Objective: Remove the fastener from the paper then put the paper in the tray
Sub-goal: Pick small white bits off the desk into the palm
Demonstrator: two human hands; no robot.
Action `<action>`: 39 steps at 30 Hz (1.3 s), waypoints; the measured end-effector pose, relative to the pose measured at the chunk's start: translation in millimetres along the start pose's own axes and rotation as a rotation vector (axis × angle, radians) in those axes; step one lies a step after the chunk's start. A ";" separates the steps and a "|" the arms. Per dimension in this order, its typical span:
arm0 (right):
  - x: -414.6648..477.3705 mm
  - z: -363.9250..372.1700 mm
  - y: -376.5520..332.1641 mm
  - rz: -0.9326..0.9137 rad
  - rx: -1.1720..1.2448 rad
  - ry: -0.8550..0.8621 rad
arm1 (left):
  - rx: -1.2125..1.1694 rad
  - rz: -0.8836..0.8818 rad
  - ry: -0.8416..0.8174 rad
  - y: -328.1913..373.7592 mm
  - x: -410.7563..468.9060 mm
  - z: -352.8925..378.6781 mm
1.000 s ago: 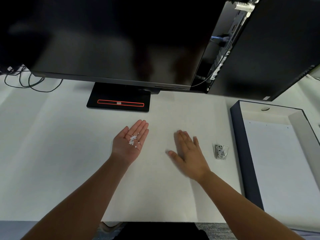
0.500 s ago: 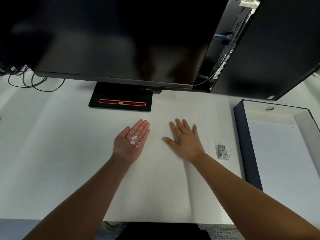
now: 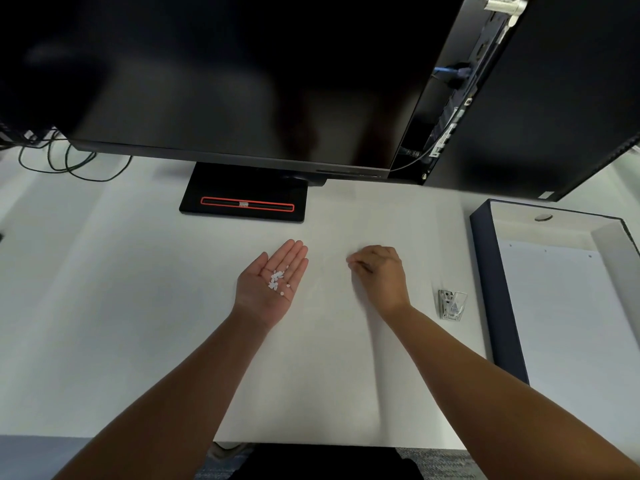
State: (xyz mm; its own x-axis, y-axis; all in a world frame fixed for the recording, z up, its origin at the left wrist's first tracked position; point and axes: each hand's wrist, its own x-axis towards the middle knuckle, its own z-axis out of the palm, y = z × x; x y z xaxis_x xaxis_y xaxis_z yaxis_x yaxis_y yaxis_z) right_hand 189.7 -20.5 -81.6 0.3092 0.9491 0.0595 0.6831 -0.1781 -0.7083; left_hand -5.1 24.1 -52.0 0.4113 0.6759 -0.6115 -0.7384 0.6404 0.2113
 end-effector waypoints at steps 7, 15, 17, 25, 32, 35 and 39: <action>-1.9 9.3 -1.2 -0.060 -0.214 0.063 | 0.011 -0.008 -0.010 -4.2 -0.7 1.3; 3.5 -6.4 -7.6 0.210 0.108 -0.031 | 0.035 -0.015 -0.006 -8.2 -5.8 5.8; 2.4 -11.4 -7.8 0.242 0.184 -0.025 | 0.034 -0.013 -0.003 -7.7 -6.7 6.3; -3.1 -10.4 -9.1 0.225 0.177 -0.027 | 0.047 -0.018 -0.013 -9.5 -8.4 8.5; -5.3 -0.7 -6.9 0.040 -0.109 -0.065 | 0.057 -0.026 -0.008 -12.5 -8.9 8.4; 0.7 0.4 -11.7 0.030 -0.184 -0.126 | 0.064 -0.024 0.003 -14.0 -7.9 7.6; 5.1 0.8 -16.7 -0.005 -0.269 -0.144 | 0.070 -0.026 0.008 -16.7 -7.0 7.5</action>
State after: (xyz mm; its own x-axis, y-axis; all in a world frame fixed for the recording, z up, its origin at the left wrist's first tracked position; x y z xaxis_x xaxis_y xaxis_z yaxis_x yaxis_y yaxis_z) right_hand 179.4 -12.4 -70.0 0.2213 0.9739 -0.0513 0.8409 -0.2172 -0.4957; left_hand 8.4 11.4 -45.6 0.4254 0.6564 -0.6231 -0.6885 0.6815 0.2479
